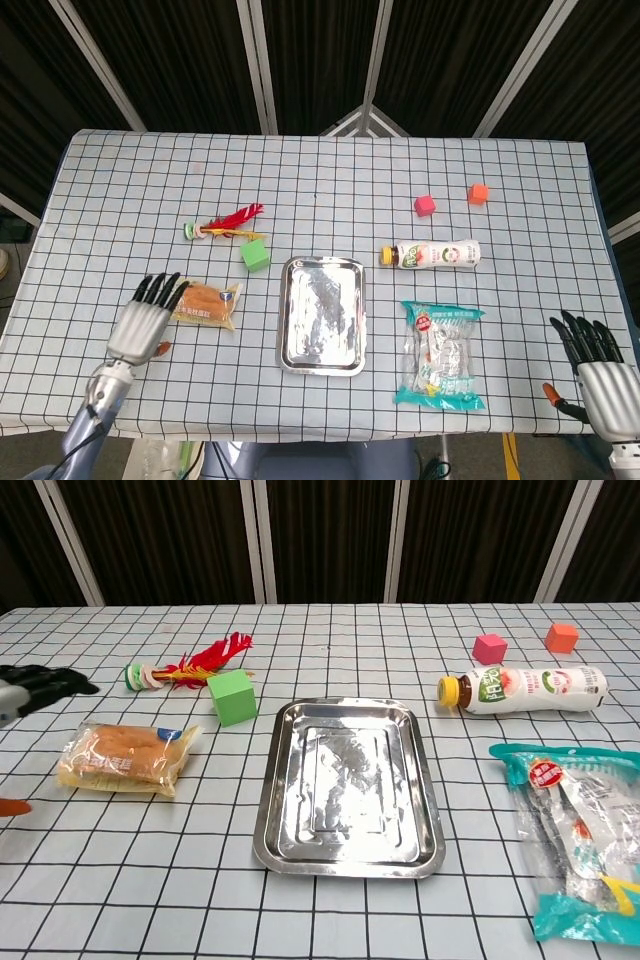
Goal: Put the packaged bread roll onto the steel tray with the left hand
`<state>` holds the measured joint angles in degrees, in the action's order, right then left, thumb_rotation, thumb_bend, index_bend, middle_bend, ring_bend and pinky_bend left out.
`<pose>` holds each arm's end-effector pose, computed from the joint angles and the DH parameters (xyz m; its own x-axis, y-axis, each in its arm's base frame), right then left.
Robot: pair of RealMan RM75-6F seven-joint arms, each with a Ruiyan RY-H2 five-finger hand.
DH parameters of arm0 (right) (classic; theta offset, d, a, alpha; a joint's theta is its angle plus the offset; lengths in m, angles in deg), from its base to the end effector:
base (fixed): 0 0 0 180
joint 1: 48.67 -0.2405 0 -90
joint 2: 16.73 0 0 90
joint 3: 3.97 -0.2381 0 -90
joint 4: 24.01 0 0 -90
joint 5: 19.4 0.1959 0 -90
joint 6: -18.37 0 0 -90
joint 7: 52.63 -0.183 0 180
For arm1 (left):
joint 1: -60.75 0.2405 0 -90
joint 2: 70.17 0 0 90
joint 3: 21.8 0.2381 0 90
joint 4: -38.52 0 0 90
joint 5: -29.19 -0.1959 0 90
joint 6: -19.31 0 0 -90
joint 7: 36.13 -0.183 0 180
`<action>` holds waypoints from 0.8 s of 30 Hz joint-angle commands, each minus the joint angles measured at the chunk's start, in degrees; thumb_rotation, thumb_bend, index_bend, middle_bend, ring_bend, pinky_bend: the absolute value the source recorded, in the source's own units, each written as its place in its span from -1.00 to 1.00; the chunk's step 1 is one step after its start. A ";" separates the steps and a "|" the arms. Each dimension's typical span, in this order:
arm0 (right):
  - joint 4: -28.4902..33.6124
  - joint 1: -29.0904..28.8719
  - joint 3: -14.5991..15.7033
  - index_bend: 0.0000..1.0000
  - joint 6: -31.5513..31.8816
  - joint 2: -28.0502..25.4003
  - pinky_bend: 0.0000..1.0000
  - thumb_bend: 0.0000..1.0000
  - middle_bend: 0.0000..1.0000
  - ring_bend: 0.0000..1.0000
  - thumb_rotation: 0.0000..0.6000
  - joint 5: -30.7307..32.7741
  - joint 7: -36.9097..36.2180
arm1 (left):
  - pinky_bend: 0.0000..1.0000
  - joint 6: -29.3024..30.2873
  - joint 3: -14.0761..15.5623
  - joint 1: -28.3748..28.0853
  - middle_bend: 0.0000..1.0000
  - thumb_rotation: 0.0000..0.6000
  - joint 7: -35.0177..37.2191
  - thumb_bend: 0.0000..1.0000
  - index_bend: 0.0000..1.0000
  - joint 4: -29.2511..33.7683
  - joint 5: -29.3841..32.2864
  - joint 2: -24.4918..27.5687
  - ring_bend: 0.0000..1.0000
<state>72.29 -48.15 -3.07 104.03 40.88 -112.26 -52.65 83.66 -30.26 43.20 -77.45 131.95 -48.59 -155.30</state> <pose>-0.2883 -0.1764 0.1733 0.4401 -0.0952 0.8929 -0.8980 -0.0400 0.4383 -0.2035 0.2743 0.0132 0.6755 0.1514 0.7217 0.7304 -0.2715 -0.6267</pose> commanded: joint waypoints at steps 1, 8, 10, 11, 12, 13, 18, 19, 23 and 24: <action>-0.48 -0.50 -0.39 -1.00 -0.62 -0.54 -1.00 -0.39 -1.00 -1.00 1.00 0.97 -1.46 | -0.83 -3.63 -3.27 -4.92 -0.99 1.00 -5.83 -0.86 -1.00 -1.51 6.77 -5.30 -1.00; -0.91 -0.86 -0.54 -1.00 -1.03 -1.01 -1.00 -0.39 -1.00 -1.00 1.00 1.67 -2.81 | -0.67 -3.10 -3.17 -7.37 -0.75 1.00 -6.88 -0.73 -0.92 -3.61 9.46 -7.07 -0.85; -0.92 -0.75 -0.62 -1.00 -0.78 -1.17 -1.00 -0.39 -1.00 -1.00 1.00 1.91 -3.08 | -0.66 -3.36 -3.03 -8.01 -0.74 1.00 -7.00 -0.73 -0.86 -4.35 10.38 -7.25 -0.84; -0.89 -0.66 -0.66 -1.00 -0.59 -1.26 -1.00 -0.39 -1.00 -1.00 1.00 2.04 -3.25 | -0.66 -3.60 -2.96 -8.35 -0.73 1.00 -7.20 -0.73 -0.83 -4.78 11.04 -7.37 -0.82; -0.87 -0.59 -0.69 -1.00 -0.44 -1.32 -1.00 -0.39 -1.00 -1.00 1.00 2.12 -3.38 | -0.65 -3.81 -2.90 -8.57 -0.71 1.00 -7.33 -0.73 -0.81 -5.02 11.54 -7.44 -0.81; -0.85 -0.52 -0.73 -1.00 -0.27 -1.37 -1.00 -0.39 -1.00 -1.00 1.00 2.18 -3.52 | -0.63 -4.00 -2.85 -8.78 -0.67 1.00 -7.39 -0.73 -0.78 -5.20 12.03 -7.51 -0.77; -0.68 0.00 -0.92 -1.00 0.93 -1.68 -1.00 -0.39 -1.00 -1.00 1.00 2.42 -4.06 | -0.56 -5.32 -2.30 -10.24 -0.57 1.00 -6.86 -0.73 -0.70 -7.23 14.38 -8.14 -0.69; -0.65 0.07 -0.90 -1.00 1.08 -1.72 -1.00 -0.39 -1.00 -1.00 1.00 2.39 -4.05 | -0.53 -5.47 -2.31 -10.61 -0.54 1.00 -6.81 -0.73 -0.67 -7.90 14.80 -8.37 -0.67; -0.47 0.33 -0.69 -1.00 1.51 -1.90 -1.00 -0.39 -1.00 -1.00 1.00 2.11 -4.04 | -0.27 -6.48 -2.42 -11.91 -0.24 1.00 -5.86 -0.63 -0.46 -9.46 16.43 -9.11 -0.38; -0.45 0.35 -0.63 -1.00 1.51 -1.92 -1.00 -0.39 -1.00 -1.00 1.00 2.06 -4.00 | -0.19 -6.49 -2.38 -12.05 -0.17 1.00 -5.45 -0.60 -0.41 -9.45 16.38 -9.12 -0.30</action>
<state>71.83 -47.81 -3.71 105.53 38.97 -110.19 -56.66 77.43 -32.64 31.54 -83.43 122.70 -32.34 -164.20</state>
